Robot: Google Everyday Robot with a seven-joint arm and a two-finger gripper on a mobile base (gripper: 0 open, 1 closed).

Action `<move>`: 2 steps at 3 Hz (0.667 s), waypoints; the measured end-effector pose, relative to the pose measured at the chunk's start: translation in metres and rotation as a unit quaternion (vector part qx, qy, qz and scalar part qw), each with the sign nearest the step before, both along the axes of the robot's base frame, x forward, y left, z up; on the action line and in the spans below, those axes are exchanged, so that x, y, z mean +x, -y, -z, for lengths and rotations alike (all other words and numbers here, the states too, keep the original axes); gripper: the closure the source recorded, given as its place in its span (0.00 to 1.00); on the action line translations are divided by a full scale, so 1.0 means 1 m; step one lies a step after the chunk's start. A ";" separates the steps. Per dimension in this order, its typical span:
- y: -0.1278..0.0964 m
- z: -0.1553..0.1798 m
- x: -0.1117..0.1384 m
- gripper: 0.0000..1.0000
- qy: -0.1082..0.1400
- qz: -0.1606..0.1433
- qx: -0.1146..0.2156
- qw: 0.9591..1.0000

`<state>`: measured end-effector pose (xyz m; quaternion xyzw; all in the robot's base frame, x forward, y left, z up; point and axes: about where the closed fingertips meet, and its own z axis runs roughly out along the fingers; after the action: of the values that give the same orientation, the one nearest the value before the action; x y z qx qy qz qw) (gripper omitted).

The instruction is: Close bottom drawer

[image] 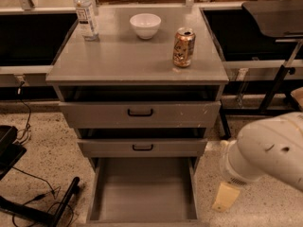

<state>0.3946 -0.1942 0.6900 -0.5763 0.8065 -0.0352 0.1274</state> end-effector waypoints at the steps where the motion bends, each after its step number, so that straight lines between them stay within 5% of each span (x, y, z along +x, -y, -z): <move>1: -0.001 0.039 -0.009 0.00 -0.008 0.009 0.003 1.000; 2: -0.001 0.039 -0.009 0.00 -0.008 0.009 0.003 1.000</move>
Offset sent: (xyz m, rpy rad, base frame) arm -0.0080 0.0017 -0.0351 0.0056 0.0178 -0.0132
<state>0.3852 -0.1928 0.6509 -0.5690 0.8126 -0.0297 0.1223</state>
